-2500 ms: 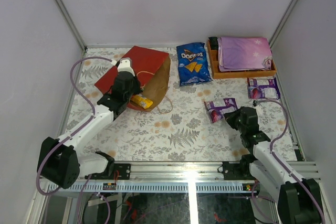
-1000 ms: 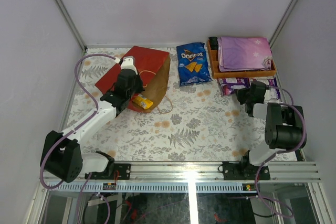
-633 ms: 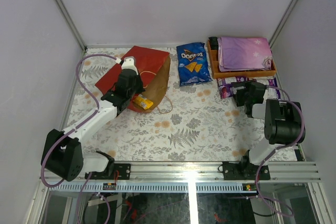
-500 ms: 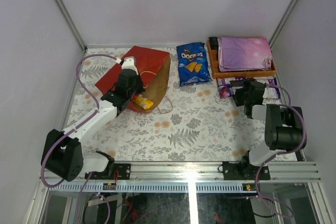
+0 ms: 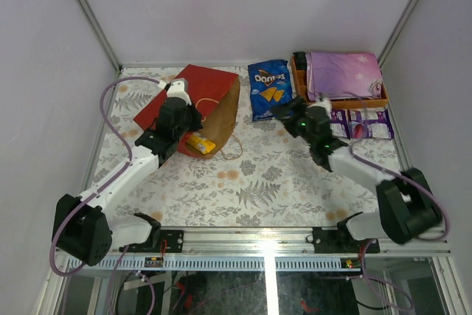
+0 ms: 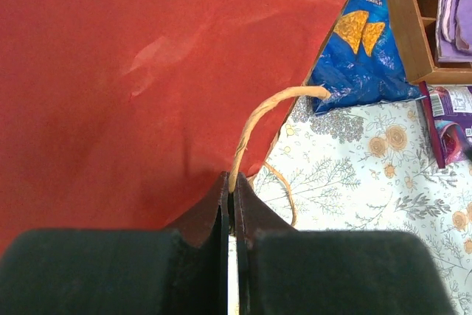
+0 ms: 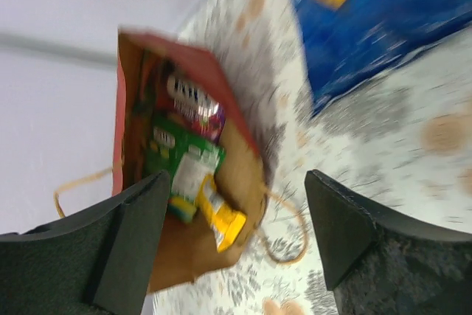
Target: Take the snacks out of the paper bag
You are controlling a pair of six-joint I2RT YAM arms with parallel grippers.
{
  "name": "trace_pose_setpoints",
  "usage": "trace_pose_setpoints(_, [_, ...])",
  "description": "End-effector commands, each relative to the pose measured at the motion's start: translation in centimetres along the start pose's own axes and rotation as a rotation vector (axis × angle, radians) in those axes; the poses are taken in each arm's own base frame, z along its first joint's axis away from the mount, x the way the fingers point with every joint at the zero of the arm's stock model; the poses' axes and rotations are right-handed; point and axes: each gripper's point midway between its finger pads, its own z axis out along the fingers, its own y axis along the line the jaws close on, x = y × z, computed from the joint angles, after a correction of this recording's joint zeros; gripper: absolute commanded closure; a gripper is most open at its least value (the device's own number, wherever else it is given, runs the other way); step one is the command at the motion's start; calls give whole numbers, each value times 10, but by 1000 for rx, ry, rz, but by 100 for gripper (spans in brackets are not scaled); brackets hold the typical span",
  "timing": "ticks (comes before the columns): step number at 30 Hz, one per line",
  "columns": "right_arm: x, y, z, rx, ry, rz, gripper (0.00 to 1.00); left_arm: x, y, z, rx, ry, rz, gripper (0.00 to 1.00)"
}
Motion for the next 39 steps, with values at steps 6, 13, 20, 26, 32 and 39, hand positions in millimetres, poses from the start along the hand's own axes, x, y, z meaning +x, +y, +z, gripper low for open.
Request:
trace_pose_setpoints(6, [175, 90, 80, -224, 435, -115, 27, -13, -8, -11, 21, -2, -18, 100])
trace_pose_setpoints(13, [212, 97, 127, -255, 482, -31, 35, -10, -5, -12, 0, 23, -10, 100])
trace_pose_setpoints(20, [206, 92, 137, -238, 420, -39, 40, -11, -5, -13, -6, 22, -14, 100])
trace_pose_setpoints(26, [223, 83, 168, -224, 424, 30, 43, -11, -7, -14, 7, 29, -21, 100])
trace_pose_setpoints(32, [232, 84, 195, -210, 400, 59, 46, -7, -8, -11, 8, 52, -14, 100])
trace_pose_setpoints(39, [243, 67, 207, -107, 391, 29, 36, -2, -11, -4, 9, 84, -25, 100])
